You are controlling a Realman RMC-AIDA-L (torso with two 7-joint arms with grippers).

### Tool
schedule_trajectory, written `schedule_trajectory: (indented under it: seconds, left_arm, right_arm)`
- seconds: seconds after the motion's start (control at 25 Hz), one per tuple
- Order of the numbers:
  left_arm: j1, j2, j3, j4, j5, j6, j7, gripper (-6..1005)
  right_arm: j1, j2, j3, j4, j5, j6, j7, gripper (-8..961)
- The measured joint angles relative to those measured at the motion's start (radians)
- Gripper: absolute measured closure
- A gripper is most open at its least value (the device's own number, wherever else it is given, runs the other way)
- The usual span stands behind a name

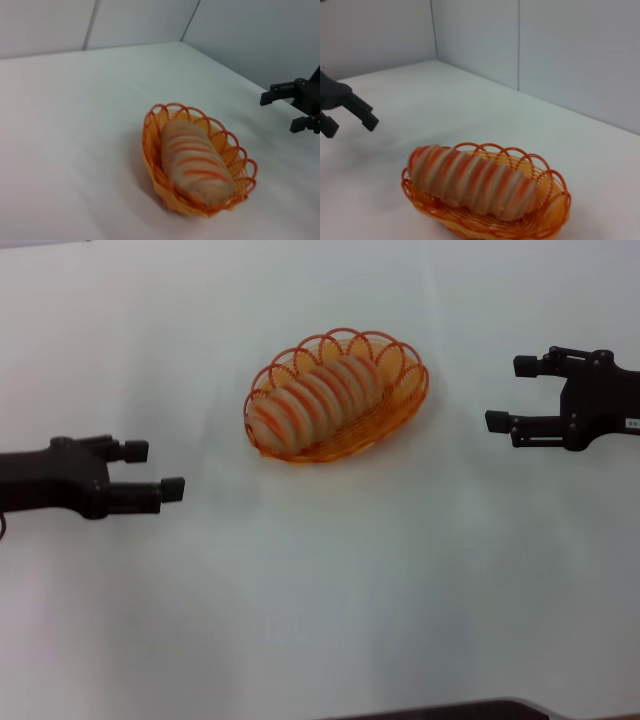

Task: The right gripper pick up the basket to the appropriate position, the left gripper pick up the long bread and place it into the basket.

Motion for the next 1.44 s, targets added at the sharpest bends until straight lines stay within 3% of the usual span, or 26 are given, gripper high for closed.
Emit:
schedule_trajectory:
  seconds: [0.32,0.64,1.44]
  left_arm:
    - [0.021,0.017,0.000,-0.067,0.005,0.020,0.044,113]
    - [0.041,0.013,-0.001,-0.061,0.003,0.101,0.049,113]
    - [0.057,0.017,-0.001,-0.061,0.012,0.118,0.054,113]
  right_arm:
    - [-0.035,-0.002,0.009,0.091,0.009,0.035,-0.060,84]
    - [-0.032,-0.002,0.012,0.101,0.012,0.108,-0.077,84]
    - [-0.012,0.001,0.019,0.114,0.013,0.159,-0.078,84]
